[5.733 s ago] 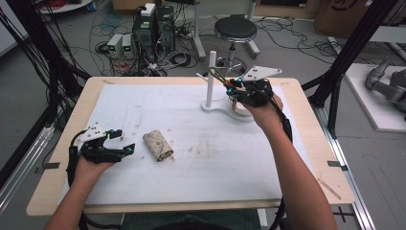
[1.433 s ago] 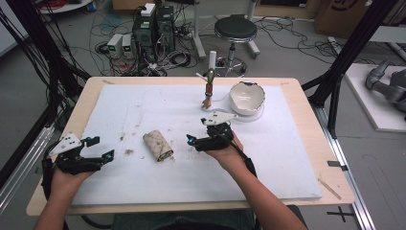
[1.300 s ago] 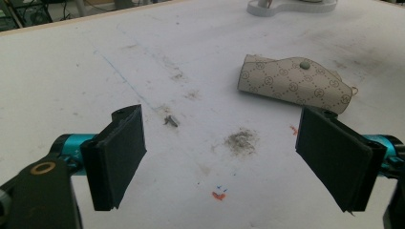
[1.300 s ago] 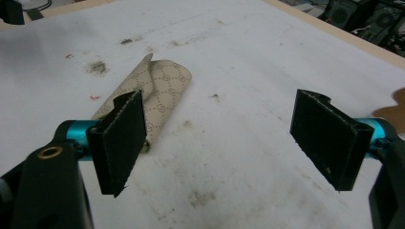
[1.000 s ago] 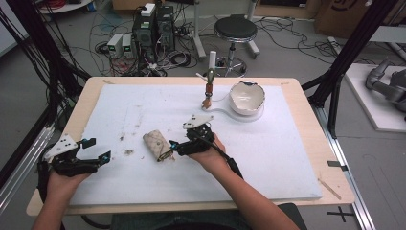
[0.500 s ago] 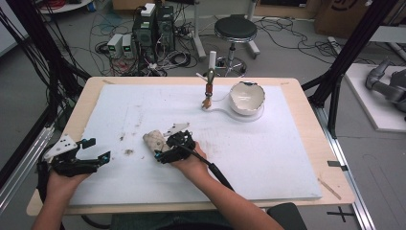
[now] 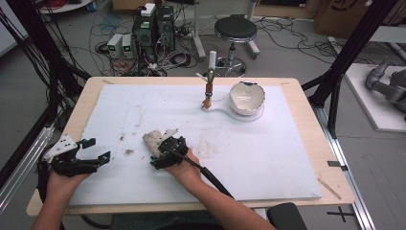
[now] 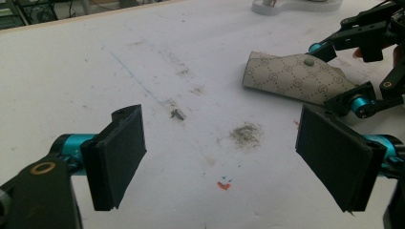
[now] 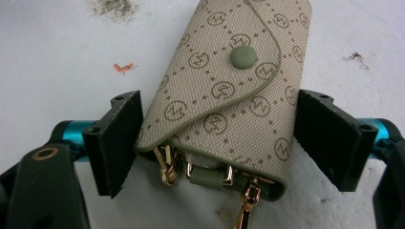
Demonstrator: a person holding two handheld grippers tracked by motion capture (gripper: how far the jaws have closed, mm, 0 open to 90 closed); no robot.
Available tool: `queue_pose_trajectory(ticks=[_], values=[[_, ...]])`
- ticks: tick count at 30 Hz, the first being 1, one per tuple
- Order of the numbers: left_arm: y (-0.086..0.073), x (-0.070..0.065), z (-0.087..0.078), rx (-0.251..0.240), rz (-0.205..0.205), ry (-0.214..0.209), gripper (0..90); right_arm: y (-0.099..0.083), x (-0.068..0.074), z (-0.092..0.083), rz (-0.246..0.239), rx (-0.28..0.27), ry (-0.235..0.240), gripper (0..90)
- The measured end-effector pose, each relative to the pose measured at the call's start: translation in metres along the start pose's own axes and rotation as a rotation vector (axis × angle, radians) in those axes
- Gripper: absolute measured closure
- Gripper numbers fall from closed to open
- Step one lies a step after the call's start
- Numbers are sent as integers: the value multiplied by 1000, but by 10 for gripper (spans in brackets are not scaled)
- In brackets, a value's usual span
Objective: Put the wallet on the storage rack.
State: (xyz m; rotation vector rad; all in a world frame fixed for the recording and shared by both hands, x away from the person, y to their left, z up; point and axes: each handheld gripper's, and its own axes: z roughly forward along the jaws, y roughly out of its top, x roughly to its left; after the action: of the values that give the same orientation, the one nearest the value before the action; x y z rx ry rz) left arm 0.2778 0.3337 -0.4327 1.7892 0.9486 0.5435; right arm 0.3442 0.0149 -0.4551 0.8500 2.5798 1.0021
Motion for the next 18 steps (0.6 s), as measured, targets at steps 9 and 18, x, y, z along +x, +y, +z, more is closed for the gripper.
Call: queue_pose_trajectory(ticks=[9,18], values=[[0,0,0,1,2,-1,172,-1,-1,-5,-24,-10,3,346],[0,0,1,1,0,-3,172,0,-5,-12,-57,-21,-3,369]])
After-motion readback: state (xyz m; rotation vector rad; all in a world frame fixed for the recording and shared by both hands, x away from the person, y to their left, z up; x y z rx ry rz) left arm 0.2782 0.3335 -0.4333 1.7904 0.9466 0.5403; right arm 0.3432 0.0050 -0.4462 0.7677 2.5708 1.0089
